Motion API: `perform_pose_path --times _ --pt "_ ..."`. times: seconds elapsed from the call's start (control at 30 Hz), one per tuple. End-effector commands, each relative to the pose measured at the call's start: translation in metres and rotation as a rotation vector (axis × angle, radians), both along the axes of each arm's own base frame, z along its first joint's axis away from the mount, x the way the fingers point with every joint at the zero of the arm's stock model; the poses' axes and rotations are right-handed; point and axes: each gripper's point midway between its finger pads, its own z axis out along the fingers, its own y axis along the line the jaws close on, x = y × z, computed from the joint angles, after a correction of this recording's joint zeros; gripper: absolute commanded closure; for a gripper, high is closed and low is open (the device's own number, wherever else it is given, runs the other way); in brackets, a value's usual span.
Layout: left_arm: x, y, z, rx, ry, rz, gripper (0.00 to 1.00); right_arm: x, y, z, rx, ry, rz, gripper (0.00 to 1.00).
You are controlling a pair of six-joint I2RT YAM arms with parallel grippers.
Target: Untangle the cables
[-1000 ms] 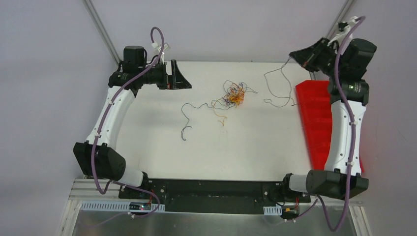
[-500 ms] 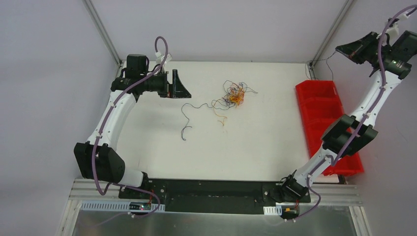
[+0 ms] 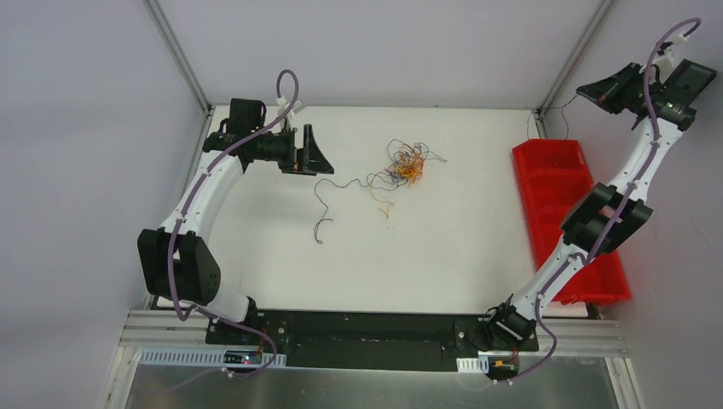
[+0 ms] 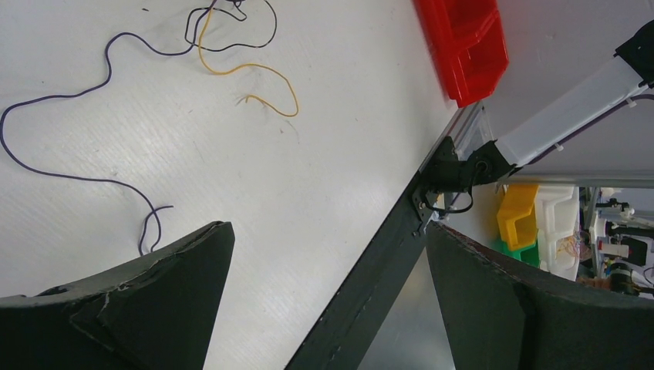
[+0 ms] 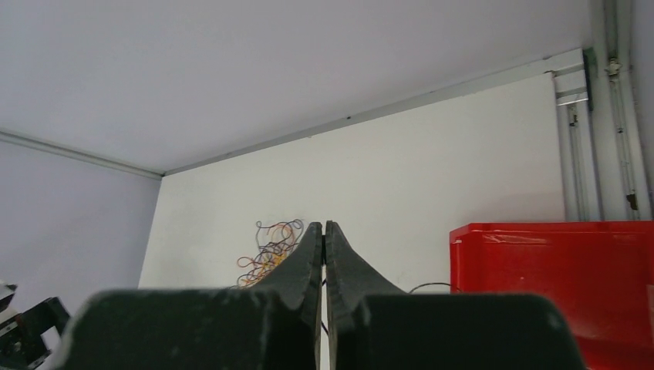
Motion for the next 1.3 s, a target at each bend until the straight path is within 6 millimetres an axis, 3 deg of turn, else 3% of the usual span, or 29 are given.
perform_pose_path --times 0.0,0.3,0.57,1.1,1.2,1.27 --pt "-0.001 -0.003 0.0 -0.015 -0.019 -0.036 0.0 0.005 -0.022 -0.023 -0.124 0.023 -0.085 1.0" --pt "-0.005 -0.002 -0.006 -0.012 -0.013 -0.04 0.0 0.014 -0.038 -0.04 -0.298 0.059 -0.164 1.0" --pt "-0.005 -0.002 -0.009 -0.005 -0.017 -0.045 0.0 0.012 -0.049 -0.072 -0.393 0.154 -0.183 1.0" --pt "-0.007 0.001 -0.026 0.016 0.019 -0.036 0.0 -0.013 -0.038 -0.159 -0.545 0.413 -0.117 1.0" --pt "-0.007 0.001 -0.031 0.022 0.03 -0.033 0.0 -0.013 -0.028 -0.167 -0.542 0.427 -0.088 1.0" --pt "-0.007 0.002 -0.032 0.025 0.034 -0.029 0.0 -0.012 -0.024 -0.17 -0.549 0.437 -0.086 0.94"
